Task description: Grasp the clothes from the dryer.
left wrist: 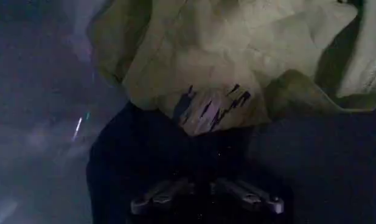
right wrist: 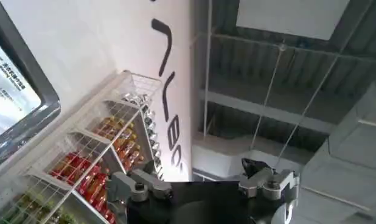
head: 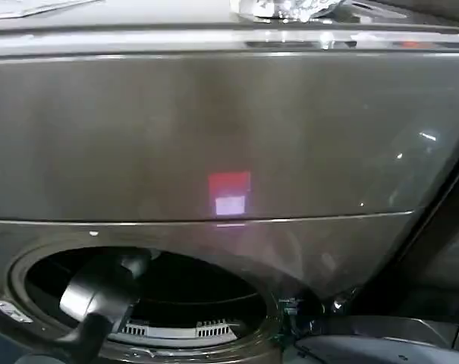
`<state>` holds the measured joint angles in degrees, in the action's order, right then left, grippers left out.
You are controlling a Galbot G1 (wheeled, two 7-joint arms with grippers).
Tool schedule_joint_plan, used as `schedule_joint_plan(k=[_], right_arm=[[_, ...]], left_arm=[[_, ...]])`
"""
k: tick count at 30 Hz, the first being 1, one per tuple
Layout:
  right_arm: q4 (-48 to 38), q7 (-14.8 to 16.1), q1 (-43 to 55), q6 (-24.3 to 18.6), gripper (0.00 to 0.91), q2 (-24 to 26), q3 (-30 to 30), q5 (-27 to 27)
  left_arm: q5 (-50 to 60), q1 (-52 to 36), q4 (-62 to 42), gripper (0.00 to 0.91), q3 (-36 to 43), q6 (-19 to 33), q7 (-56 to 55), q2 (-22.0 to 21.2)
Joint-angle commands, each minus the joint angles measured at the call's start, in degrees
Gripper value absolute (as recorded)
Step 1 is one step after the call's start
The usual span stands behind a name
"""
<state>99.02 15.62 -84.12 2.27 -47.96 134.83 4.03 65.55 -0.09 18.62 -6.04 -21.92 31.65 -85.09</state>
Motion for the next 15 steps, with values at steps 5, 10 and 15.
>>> schedule_joint_plan(k=[5, 10, 15], right_arm=[[0.02, -0.07, 0.35, 0.00, 0.907, -0.04, -0.53, 0.09], [0.02, -0.06, 0.57, -0.03, 0.907, -0.20, -0.93, 0.12], [0.17, -0.06, 0.61, -0.08, 0.907, -0.52, -1.18, 0.16]], left_arm=[[-14.70, 0.12, 3.65, 0.000, -2.93, -7.25, -3.67, -0.97], [-29.09, 2.23, 8.02, 0.000, -6.67, -13.01, -9.61, -2.01], [-40.67, 6.10, 16.57, 0.000, -11.32, -17.15, -17.21, -2.32]])
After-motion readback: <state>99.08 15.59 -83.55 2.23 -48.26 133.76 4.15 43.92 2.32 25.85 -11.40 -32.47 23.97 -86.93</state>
